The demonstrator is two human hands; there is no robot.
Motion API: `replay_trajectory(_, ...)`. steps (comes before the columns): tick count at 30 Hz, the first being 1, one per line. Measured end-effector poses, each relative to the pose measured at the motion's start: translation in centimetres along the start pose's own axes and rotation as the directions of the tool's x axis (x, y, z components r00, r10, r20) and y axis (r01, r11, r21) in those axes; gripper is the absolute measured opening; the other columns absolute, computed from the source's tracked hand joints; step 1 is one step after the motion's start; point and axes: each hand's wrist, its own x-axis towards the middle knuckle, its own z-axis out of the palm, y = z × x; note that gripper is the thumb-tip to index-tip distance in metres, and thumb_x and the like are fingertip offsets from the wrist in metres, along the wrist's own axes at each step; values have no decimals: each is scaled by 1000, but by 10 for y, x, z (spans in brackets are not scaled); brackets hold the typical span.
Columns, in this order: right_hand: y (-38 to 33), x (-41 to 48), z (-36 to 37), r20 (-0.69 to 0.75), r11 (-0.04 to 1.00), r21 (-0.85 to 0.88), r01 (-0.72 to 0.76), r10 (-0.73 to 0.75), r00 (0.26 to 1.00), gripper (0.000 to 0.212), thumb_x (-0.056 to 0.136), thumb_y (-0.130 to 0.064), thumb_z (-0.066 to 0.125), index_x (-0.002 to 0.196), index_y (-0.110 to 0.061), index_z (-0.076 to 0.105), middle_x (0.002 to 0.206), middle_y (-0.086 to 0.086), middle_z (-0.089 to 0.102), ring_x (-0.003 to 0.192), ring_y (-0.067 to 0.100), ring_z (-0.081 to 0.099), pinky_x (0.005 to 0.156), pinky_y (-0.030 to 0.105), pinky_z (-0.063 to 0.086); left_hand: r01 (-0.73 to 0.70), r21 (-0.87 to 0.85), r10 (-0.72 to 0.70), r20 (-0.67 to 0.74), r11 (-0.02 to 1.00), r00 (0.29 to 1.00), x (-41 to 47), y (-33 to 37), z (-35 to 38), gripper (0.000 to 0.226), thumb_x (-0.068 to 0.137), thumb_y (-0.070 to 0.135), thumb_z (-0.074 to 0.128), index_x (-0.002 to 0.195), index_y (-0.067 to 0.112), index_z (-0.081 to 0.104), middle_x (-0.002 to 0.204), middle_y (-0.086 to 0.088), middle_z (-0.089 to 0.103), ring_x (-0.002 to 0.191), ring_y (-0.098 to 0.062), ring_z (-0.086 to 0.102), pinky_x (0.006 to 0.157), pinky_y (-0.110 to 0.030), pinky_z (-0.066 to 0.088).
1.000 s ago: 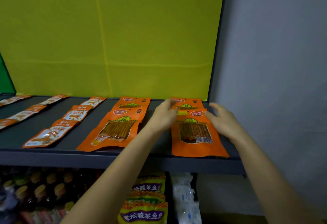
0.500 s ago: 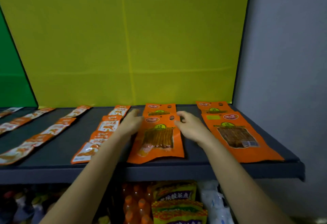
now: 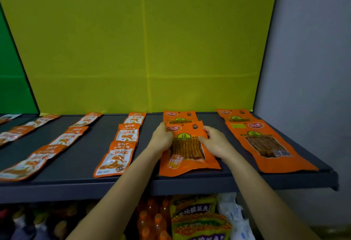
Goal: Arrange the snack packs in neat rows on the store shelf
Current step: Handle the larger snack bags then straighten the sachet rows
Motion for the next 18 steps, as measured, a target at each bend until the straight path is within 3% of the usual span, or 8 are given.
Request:
replay_trajectory(3, -3, -4, -5, 16, 1000, 28, -9, 8, 1000, 42, 97, -19, 44, 137, -8, 40, 140, 12, 46, 127, 24, 45, 99, 32, 38, -33, 8, 34, -7, 999, 999, -6, 4, -4, 31, 88, 8, 44, 117, 15, 48, 121, -7, 58, 109, -25, 57, 96, -44, 47)
replay_trajectory(6, -9, -7, -12, -59, 998, 4, 67, -66, 996, 48, 97, -21, 44, 142, -7, 33, 149, 9, 35, 137, 22, 33, 109, 33, 29, -143, -20, 141, -83, 990, 987, -18, 10, -16, 35, 91, 10, 46, 125, 11, 48, 125, -2, 55, 112, -18, 54, 98, -33, 45)
replay_trajectory(8, -20, -9, -12, -97, 990, 35, 138, -134, 986, 48, 97, -20, 45, 142, -8, 34, 149, 8, 36, 137, 21, 34, 111, 34, 28, -226, -6, 222, -151, 974, 963, -26, 12, -32, 31, 92, 5, 43, 122, 5, 53, 120, -4, 58, 105, -13, 52, 83, -15, 42)
replay_trajectory(10, -34, -12, -8, -106, 977, 93, 190, -180, 978, 46, 96, -19, 46, 141, -10, 37, 146, 8, 40, 135, 20, 38, 112, 34, 30, -263, 20, 261, -225, 964, 939, -29, 12, -57, 29, 92, 0, 41, 115, 4, 58, 115, -12, 62, 93, -12, 50, 62, -12, 39)
replay_trajectory(13, -61, -14, 8, -69, 955, 149, 258, -250, 966, 43, 95, -16, 47, 138, -11, 42, 142, 7, 45, 131, 17, 42, 110, 30, 32, -265, -26, 241, -339, 964, 909, -25, 1, -97, 27, 90, -1, 41, 104, 11, 60, 111, -20, 64, 73, -17, 51, 59, -23, 38)
replay_trajectory(15, -81, -14, 26, -29, 947, 202, 252, -251, 968, 42, 96, -12, 45, 138, -8, 41, 142, 7, 45, 131, 17, 43, 107, 26, 32, -211, -110, 154, -389, 971, 908, -25, -9, -119, 25, 90, 0, 40, 103, 9, 59, 92, -22, 63, 59, -13, 44, 50, -23, 35)
replay_trajectory(16, -91, -13, 37, -16, 945, 225, 237, -239, 971, 42, 96, -11, 44, 138, -6, 40, 142, 8, 45, 131, 17, 43, 106, 24, 31, -181, -125, 118, -395, 975, 911, -24, -15, -127, 23, 90, 0, 40, 101, 10, 58, 80, -14, 59, 59, -11, 43, 48, -21, 38)
replay_trajectory(18, -107, -10, 60, 3, 943, 272, 194, -203, 979, 41, 96, -9, 43, 137, -3, 40, 141, 9, 45, 130, 17, 43, 102, 20, 31, -131, -54, 105, -340, 990, 934, -21, -26, -140, 19, 89, 1, 40, 91, 14, 53, 77, -5, 53, 67, -12, 46, 55, -16, 40)
